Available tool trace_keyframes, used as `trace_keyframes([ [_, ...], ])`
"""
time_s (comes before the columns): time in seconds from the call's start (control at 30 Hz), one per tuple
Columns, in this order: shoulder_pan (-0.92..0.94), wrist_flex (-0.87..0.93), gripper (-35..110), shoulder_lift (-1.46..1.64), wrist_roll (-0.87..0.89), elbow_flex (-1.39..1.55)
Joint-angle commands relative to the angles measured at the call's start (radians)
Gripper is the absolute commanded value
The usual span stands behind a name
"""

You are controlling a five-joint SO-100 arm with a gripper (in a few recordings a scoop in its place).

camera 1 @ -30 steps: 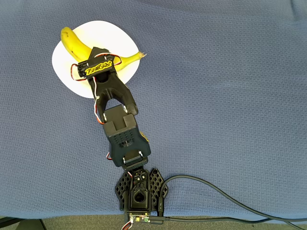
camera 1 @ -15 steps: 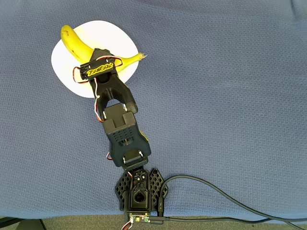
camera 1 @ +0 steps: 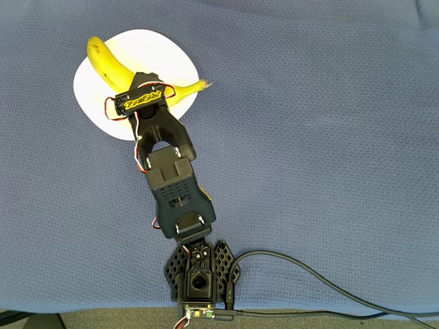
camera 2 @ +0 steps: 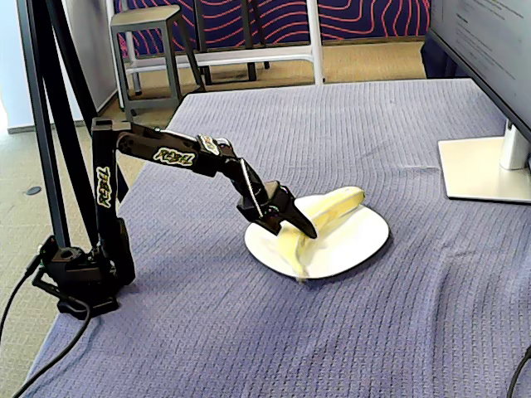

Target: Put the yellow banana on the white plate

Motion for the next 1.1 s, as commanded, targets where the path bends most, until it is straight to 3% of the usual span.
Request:
trace_keyframes([
  [0.0, -0.015, 0.0, 21, 0.008, -0.003, -0.009],
  [0.3, -0.02, 0.031, 29, 0.009, 0.031, -0.034],
  [0.7, -0.071, 0.189, 27, 0.072, 0.143, -0.106],
  [1.07, -0.074, 0.23, 24, 0.186, 0.132, -0.127],
])
